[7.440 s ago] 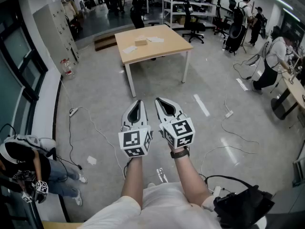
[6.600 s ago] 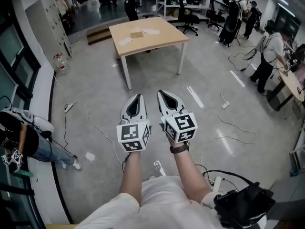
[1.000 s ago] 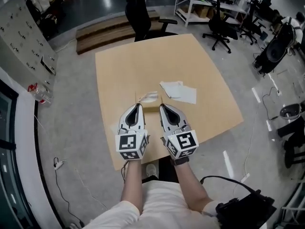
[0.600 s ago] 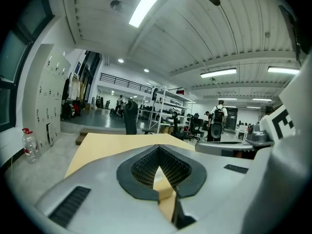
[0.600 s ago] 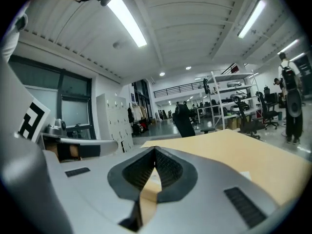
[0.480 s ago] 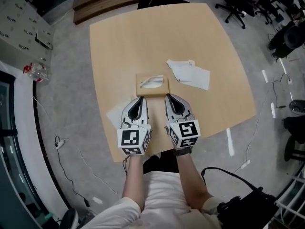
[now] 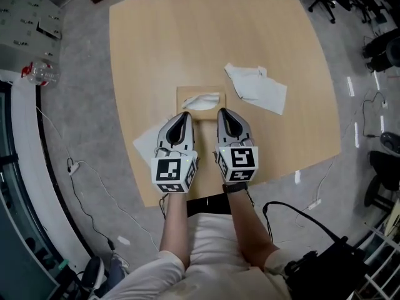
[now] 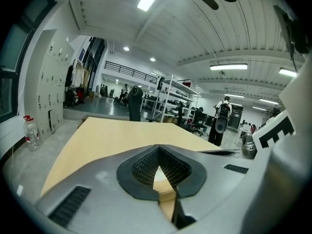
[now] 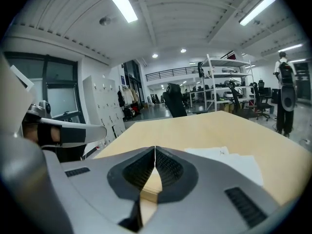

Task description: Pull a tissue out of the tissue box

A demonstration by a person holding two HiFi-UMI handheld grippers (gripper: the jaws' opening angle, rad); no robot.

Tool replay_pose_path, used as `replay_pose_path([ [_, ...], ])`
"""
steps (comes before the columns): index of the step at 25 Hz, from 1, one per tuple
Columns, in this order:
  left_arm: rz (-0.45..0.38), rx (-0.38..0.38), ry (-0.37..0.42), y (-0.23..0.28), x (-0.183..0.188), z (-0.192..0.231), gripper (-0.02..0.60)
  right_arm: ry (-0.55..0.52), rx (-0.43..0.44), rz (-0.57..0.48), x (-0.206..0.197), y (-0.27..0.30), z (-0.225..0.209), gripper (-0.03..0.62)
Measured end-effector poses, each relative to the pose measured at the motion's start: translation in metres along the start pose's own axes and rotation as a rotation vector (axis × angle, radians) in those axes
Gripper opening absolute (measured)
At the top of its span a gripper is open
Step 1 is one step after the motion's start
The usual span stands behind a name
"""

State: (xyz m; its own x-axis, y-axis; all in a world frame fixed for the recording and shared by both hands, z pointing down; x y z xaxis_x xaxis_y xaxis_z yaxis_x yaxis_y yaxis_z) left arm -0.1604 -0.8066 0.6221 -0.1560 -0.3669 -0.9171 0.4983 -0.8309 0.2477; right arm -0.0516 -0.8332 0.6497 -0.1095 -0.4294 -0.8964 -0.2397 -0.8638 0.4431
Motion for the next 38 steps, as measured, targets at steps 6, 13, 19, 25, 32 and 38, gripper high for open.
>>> replay_pose_path([
  [6,0.032,0.032,-0.040,0.013,-0.013,0.019,0.002,-0.067,0.027,0.061,-0.009,0.029,0.003,0.005],
  [13,0.047,0.051,-0.055,0.021,-0.022,0.030,0.002,-0.127,0.065,0.114,-0.016,0.048,0.009,0.141],
  [19,0.055,0.044,-0.042,0.030,-0.017,0.026,0.002,-0.131,0.074,0.143,-0.020,0.064,0.012,0.141],
  [25,0.057,0.048,-0.031,0.032,-0.010,0.021,0.002,-0.149,0.075,0.168,-0.023,0.072,0.015,0.130],
  [32,0.052,0.051,-0.022,0.020,-0.005,0.015,0.002,-0.151,0.102,0.183,-0.032,0.061,0.023,0.026],
  [38,0.030,0.050,0.005,0.003,0.008,0.002,0.002,-0.154,0.104,0.146,-0.031,0.039,0.027,0.011],
])
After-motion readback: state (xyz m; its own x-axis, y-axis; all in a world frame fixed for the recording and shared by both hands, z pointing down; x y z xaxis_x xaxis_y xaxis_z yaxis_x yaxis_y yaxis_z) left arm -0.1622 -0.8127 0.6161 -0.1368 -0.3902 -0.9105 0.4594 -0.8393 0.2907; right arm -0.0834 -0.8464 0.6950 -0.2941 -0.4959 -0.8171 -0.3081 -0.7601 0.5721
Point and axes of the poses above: the fingertips, and each gripper's own axes: y forward along the fingers, z to its left, x out of its top, the point moved 2 cm from there along -y, backward along the fingers, and after that the axes turned 15 degrees about -x, right-handed, at the moved point
